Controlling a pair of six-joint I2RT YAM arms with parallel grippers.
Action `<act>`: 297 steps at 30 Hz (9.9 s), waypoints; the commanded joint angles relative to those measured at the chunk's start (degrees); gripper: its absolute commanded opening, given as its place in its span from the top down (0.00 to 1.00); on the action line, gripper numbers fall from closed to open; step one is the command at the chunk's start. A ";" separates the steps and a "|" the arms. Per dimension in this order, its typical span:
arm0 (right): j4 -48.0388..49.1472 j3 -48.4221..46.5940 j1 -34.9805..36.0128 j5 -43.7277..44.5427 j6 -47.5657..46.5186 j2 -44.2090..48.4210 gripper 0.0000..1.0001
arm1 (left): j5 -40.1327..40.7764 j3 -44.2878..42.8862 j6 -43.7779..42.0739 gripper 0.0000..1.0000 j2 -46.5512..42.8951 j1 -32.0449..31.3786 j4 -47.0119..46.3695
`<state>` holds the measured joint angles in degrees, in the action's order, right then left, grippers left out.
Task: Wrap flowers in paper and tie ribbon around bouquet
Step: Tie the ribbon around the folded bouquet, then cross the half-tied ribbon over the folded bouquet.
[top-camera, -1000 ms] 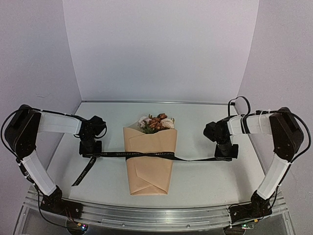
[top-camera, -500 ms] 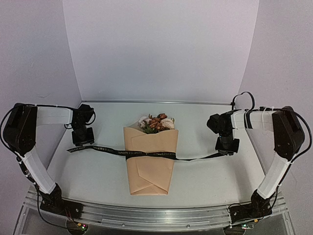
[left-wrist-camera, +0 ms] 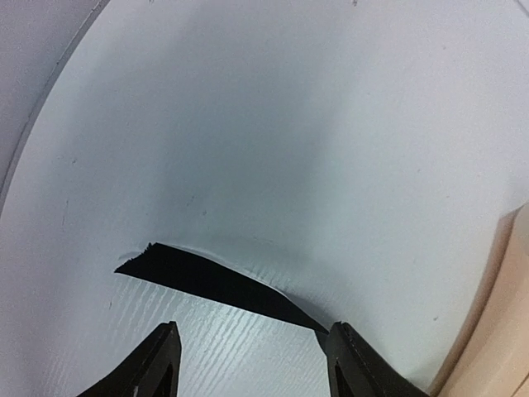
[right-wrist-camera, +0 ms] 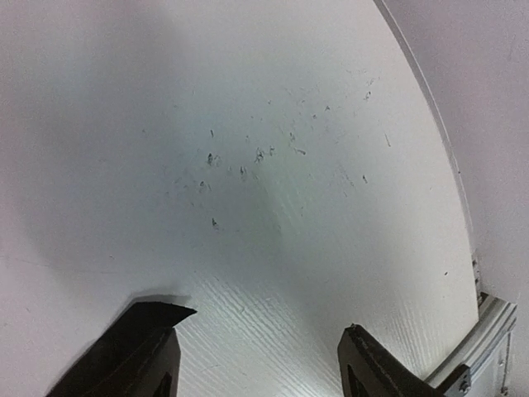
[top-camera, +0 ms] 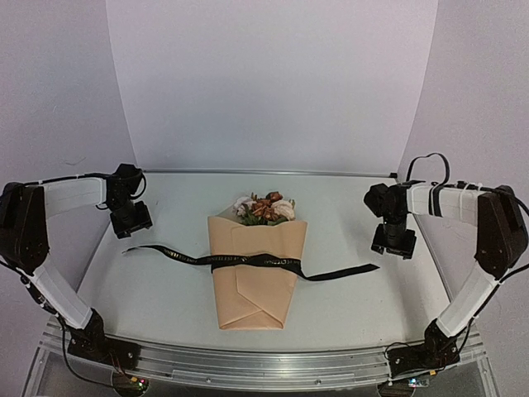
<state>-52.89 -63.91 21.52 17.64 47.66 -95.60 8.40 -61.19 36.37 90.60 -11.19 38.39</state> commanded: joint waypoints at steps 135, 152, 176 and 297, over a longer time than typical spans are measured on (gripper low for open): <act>33.52 47.87 3.76 -0.03 42.64 41.86 1.00 | -26.31 26.03 20.73 1.00 -8.06 23.65 -27.86; 29.19 45.50 -5.82 -8.18 32.20 36.62 1.00 | -29.88 15.84 18.25 1.00 2.12 31.73 -27.67; 28.85 36.66 -8.05 -17.17 21.39 32.23 0.68 | -25.54 20.16 15.36 0.86 -1.17 25.25 -23.58; 43.22 15.78 36.11 -5.48 35.37 5.48 0.32 | -18.17 36.61 70.15 0.35 -7.31 -28.19 -63.22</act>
<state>-16.20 -51.92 59.09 11.73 76.17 -93.79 -13.58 -23.66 98.66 79.87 -39.00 -16.85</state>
